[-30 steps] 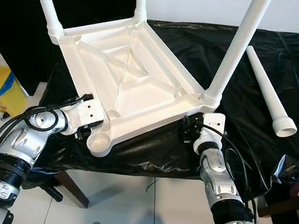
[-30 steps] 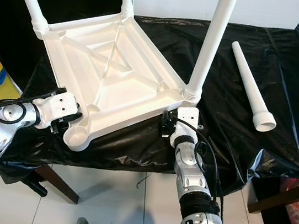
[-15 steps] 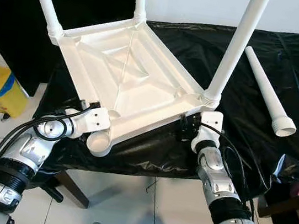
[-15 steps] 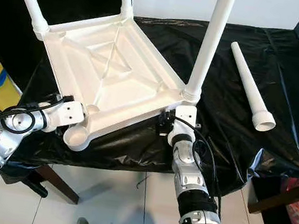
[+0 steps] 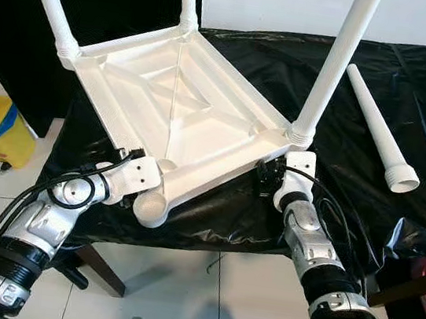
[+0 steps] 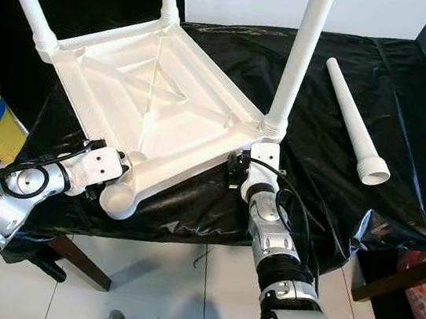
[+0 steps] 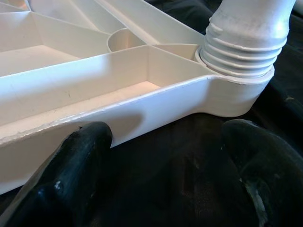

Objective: Building children table

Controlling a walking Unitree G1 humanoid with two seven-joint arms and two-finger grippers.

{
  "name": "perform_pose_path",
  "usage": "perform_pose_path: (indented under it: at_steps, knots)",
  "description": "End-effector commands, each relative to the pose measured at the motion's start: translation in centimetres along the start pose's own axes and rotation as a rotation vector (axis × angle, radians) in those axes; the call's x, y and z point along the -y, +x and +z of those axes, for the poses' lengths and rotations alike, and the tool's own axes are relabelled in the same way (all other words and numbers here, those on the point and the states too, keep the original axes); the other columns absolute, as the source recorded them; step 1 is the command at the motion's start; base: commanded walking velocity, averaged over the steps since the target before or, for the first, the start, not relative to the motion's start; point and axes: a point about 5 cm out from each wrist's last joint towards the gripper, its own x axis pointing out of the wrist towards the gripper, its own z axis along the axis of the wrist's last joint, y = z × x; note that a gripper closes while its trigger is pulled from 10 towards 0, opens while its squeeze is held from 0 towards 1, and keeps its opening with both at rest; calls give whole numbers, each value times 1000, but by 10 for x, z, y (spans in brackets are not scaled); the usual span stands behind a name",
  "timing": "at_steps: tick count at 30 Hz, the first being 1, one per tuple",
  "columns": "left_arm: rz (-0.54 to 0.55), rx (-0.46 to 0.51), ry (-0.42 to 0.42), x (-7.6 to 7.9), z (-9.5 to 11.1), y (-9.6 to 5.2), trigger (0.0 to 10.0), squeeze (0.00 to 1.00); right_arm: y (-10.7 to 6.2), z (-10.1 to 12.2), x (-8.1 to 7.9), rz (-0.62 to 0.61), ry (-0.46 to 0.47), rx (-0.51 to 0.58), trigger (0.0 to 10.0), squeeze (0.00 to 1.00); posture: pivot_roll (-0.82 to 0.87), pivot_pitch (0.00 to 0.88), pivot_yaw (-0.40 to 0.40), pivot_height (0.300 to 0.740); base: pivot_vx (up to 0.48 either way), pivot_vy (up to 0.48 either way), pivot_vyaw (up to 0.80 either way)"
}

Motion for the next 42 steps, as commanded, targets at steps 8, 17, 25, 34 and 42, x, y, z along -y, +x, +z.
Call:
perform_pose_path:
  at_steps: [8,17,25,34,42]
  knots:
    - [-306,153,-46,41,37,11,10000,0,8,5,-9,48,-17,1,10000,0,7,103,28,740,0,0,0]
    - [-301,266,-94,52,69,23,10000,0,13,8,-1,14,-32,6,10000,0,11,102,30,740,0,0,0]
    - [-93,304,-88,36,86,39,10000,0,11,4,25,-176,-69,-14,10000,0,13,105,33,740,0,0,0]
    - [104,348,-169,-10,78,22,10000,0,-10,-3,53,-413,-127,26,10000,0,13,107,29,740,0,0,0]
    - [167,332,-152,-36,61,7,10000,0,-35,-8,52,-424,-143,98,10000,0,3,108,28,740,0,0,0]
